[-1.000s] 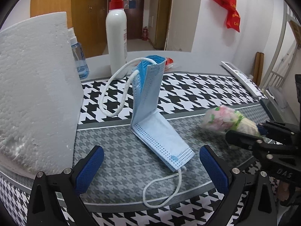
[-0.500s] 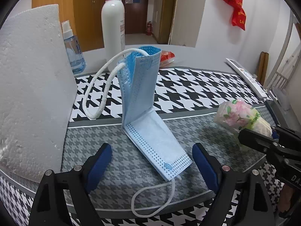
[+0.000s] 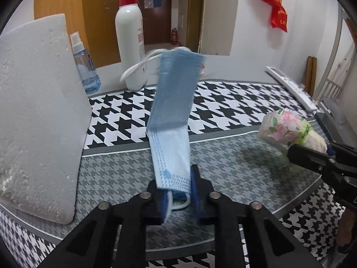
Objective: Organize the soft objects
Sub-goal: 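Grasp the blue face mask with the left gripper and lift it, then carry the mask with the left gripper while the right gripper carries the fruit bundle toward the foam box, then open the left gripper to drop the blue mask into the foam box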
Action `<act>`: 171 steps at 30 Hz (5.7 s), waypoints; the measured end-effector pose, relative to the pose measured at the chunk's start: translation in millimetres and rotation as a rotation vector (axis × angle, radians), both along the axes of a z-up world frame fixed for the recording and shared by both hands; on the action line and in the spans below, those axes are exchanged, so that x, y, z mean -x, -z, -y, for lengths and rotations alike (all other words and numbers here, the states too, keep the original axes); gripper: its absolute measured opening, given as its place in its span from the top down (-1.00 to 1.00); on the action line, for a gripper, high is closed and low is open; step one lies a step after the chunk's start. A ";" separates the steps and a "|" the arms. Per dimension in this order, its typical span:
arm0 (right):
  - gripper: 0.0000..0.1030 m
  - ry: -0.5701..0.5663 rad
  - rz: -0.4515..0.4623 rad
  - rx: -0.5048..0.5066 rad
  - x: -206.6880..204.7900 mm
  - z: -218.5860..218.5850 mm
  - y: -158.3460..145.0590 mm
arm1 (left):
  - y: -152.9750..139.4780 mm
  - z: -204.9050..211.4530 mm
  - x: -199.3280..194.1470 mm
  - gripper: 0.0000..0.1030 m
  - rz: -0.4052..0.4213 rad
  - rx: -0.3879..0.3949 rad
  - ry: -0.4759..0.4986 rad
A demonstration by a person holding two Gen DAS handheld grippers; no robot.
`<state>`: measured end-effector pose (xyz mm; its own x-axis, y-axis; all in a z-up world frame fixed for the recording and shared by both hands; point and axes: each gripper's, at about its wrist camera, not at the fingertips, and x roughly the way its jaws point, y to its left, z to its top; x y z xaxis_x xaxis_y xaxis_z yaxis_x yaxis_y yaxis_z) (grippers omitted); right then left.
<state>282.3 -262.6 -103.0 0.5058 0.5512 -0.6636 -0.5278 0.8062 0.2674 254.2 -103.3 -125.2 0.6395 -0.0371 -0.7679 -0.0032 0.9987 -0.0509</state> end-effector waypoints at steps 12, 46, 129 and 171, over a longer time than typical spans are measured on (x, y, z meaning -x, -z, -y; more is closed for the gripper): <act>0.35 0.003 0.024 -0.001 6.0 0.2 -5.2 | -16.7 -14.1 21.2 0.88 0.113 0.061 0.034; 0.35 0.074 0.161 -0.024 57.9 -6.5 -47.0 | -68.0 -19.2 71.4 0.95 0.334 -0.003 0.034; 0.35 -0.172 0.423 -0.121 102.2 -165.8 -151.2 | -170.3 -162.6 165.8 0.95 0.569 -0.127 -0.148; 0.35 -0.162 0.397 -0.020 77.6 -201.4 -147.8 | -155.4 -199.7 93.7 0.13 0.419 -0.074 -0.143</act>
